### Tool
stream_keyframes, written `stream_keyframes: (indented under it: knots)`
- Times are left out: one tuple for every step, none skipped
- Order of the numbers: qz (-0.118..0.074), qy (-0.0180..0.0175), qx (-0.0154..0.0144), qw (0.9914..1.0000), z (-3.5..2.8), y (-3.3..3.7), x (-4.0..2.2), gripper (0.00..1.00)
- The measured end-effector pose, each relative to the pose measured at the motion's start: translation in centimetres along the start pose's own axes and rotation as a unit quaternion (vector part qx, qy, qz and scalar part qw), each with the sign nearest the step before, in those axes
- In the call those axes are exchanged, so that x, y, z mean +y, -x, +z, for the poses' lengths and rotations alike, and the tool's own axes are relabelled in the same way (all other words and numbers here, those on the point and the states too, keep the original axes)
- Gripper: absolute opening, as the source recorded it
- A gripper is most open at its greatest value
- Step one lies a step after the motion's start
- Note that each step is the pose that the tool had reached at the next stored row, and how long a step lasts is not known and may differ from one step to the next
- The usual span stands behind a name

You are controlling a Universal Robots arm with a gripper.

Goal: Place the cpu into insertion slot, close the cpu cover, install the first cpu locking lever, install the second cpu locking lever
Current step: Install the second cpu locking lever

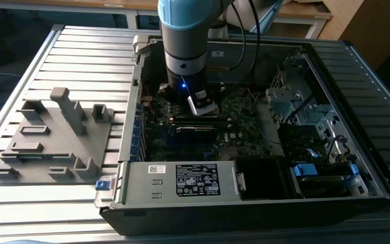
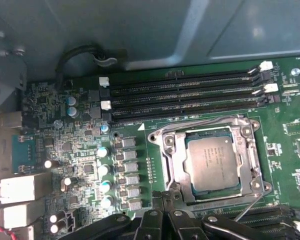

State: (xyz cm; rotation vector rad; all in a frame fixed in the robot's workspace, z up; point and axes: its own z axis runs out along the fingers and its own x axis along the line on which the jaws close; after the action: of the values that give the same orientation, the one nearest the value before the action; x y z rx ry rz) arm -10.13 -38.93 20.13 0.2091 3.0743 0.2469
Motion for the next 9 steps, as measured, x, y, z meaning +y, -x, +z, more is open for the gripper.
stream_keyframes:
  knots:
    - [0.0, 0.0, 0.0, 1.0, -0.28, 0.01, 0.05, 0.1]
    - [0.0, 0.0001, -0.0001, 1.0, -0.62, 0.03, 0.1, 0.1]
    - [0.0, 0.0001, 0.0, 1.0, -0.96, 0.04, 0.16, 0.1]
    - [0.0, 0.0, 0.0, 1.0, -1.34, 0.05, 0.22, 0.1]
    - [0.0, 0.0, 0.0, 1.0, -1.71, 0.07, 0.28, 0.1]
    - [0.0, 0.0, 0.0, 1.0, -2.08, 0.08, 0.34, 0.1]
    - [0.0, 0.0001, 0.0, 1.0, -2.42, 0.1, 0.4, 0.1]
    - [0.0, 0.0001, 0.0, 1.0, -2.78, 0.11, 0.46, 0.1]
    - [0.0, 0.0, 0.0, 1.0, -3.13, 0.12, 0.52, 0.1]
